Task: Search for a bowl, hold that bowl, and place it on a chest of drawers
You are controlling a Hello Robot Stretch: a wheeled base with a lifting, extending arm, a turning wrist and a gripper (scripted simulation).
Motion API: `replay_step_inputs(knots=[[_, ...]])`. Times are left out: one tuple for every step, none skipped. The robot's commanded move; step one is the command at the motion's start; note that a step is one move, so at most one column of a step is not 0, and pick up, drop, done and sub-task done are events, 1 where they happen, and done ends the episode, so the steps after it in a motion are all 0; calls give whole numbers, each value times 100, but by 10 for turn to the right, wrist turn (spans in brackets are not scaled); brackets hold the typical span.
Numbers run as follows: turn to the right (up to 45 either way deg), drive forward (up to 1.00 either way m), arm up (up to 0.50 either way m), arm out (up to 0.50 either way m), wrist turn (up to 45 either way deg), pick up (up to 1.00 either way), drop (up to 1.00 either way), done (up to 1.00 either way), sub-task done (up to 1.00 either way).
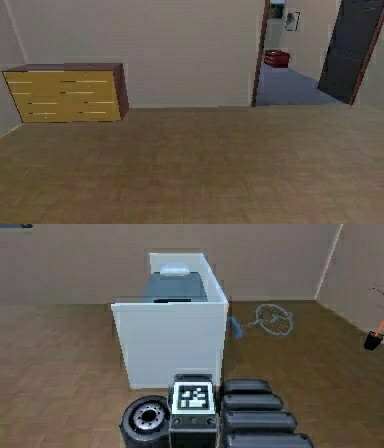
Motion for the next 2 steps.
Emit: replay_step_inputs(knots=[[-330, 0, 0, 0, 0, 0, 0, 0, 0], [0, 100, 0, 0, 0, 0, 0, 0, 0]])
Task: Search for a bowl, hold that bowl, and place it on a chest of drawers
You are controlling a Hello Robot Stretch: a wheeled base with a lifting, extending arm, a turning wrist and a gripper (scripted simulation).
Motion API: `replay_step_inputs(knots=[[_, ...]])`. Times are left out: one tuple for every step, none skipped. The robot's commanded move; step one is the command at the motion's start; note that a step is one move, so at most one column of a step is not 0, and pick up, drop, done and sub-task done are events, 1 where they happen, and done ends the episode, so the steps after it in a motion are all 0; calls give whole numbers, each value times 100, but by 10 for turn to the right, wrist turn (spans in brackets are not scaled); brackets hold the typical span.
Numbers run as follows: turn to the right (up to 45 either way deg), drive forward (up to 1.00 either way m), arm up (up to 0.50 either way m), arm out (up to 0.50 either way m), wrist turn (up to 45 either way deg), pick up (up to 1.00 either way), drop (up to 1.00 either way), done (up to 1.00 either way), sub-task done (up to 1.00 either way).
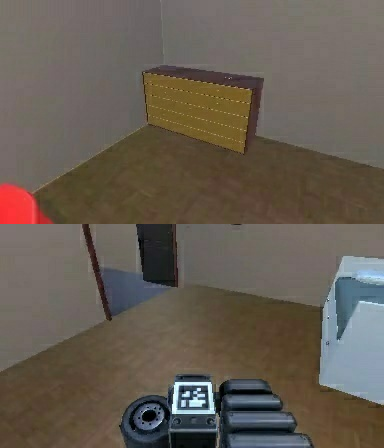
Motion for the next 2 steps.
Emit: replay_step_inputs(knots=[[0, 95, 0, 0, 0, 0, 0, 0, 0], [-180, 0, 0, 0, 0, 0, 0, 0, 0]])
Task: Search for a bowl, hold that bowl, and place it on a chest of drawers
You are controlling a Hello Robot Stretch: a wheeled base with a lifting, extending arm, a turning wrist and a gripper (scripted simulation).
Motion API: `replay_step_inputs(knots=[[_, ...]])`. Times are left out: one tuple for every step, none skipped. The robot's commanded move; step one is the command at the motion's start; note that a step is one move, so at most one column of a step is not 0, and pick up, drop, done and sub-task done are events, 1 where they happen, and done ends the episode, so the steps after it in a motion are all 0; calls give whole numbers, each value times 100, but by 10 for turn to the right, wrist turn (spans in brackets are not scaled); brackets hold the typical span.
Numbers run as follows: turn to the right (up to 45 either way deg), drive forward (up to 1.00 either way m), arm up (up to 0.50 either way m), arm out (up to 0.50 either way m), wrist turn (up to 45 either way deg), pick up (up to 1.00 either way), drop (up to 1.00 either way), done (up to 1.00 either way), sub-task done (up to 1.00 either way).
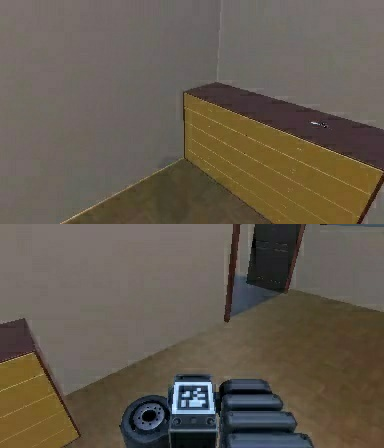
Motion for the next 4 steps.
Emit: replay_step_inputs(knots=[[0, 100, 0, 0, 0, 0, 0, 0, 0], [120, 0, 0, 0, 0, 0, 0, 0, 0], [-120, 0, 0, 0, 0, 0, 0, 0, 0], [150, 0, 0, 0, 0, 0, 0, 0, 0]])
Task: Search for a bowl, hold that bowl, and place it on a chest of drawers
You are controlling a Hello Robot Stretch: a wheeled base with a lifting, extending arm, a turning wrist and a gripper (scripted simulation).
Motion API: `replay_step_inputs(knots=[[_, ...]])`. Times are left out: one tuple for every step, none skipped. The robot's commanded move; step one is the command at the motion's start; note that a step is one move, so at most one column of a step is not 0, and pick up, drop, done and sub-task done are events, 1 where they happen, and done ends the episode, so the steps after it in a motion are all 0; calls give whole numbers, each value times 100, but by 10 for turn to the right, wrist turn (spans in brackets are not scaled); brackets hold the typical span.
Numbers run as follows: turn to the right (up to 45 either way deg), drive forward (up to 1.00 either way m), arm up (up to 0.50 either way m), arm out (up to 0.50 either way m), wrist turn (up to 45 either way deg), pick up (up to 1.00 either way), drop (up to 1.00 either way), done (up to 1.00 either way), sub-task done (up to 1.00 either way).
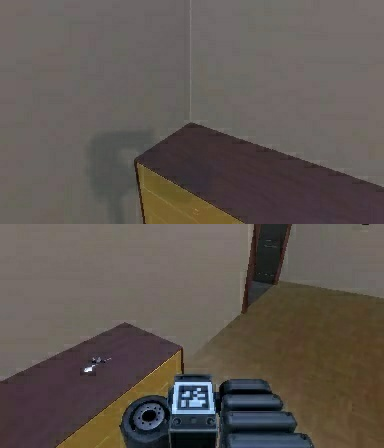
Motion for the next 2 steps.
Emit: replay_step_inputs(knots=[[-90, 0, 0, 0, 0, 0, 0, 0, 0], [30, 0, 0, 0, 0, 0, 0, 0, 0]])
